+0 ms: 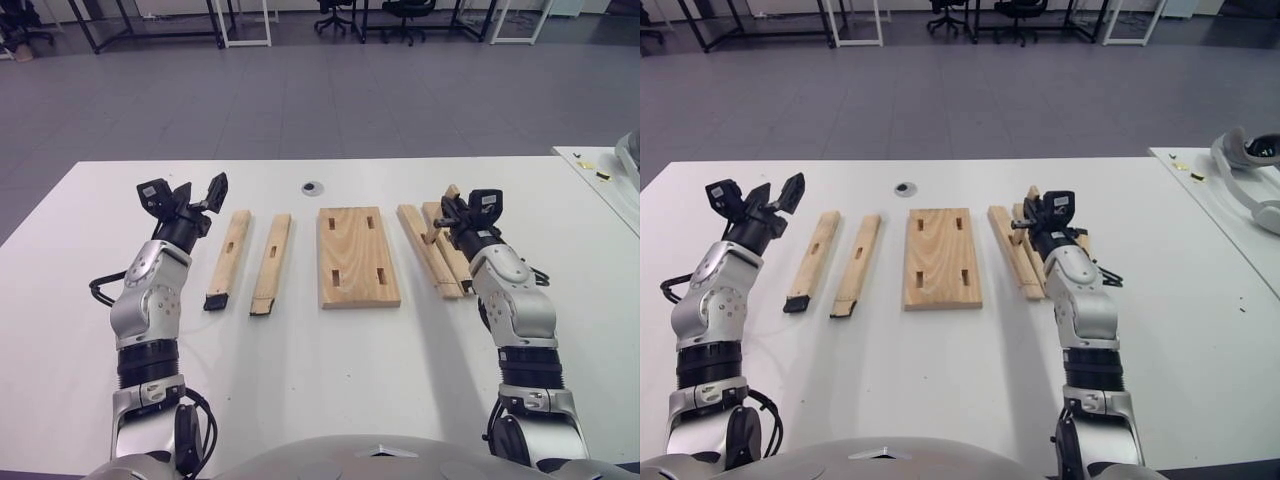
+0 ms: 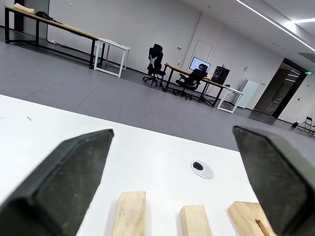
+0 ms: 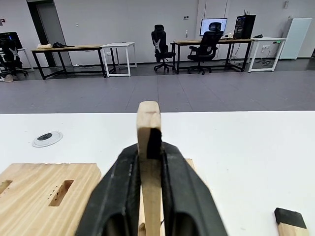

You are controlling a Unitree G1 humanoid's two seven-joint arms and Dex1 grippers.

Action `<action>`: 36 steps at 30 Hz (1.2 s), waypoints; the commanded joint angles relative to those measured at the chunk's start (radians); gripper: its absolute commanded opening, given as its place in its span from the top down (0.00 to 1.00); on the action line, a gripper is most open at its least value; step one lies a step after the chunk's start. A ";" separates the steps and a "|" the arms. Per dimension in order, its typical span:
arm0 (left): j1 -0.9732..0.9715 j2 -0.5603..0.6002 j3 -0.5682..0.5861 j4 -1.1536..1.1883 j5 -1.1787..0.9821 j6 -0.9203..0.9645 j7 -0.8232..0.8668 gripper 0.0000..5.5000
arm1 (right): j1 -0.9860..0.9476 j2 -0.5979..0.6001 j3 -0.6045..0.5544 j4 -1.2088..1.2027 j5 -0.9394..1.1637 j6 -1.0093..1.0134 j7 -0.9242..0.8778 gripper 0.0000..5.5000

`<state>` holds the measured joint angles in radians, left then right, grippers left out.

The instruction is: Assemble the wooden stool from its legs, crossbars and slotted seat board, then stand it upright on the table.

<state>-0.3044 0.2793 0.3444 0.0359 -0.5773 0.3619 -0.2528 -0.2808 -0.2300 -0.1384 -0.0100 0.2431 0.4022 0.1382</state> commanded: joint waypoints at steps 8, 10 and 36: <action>-0.031 0.009 -0.005 -0.006 0.007 0.018 -0.007 0.19 | -0.033 -0.019 0.028 -0.005 -0.037 -0.026 0.047 0.93; -0.029 0.009 -0.006 -0.006 0.008 0.019 -0.006 0.19 | -0.034 -0.017 0.027 -0.004 -0.039 -0.025 0.050 0.93; -0.007 0.000 -0.008 -0.017 0.013 0.013 0.003 0.19 | 0.009 -0.008 0.006 -0.042 -0.029 0.030 0.057 0.93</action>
<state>-0.3210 0.2784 0.3382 0.0337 -0.5763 0.3659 -0.2564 -0.2715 -0.2286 -0.1209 -0.0575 0.2066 0.4185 0.1898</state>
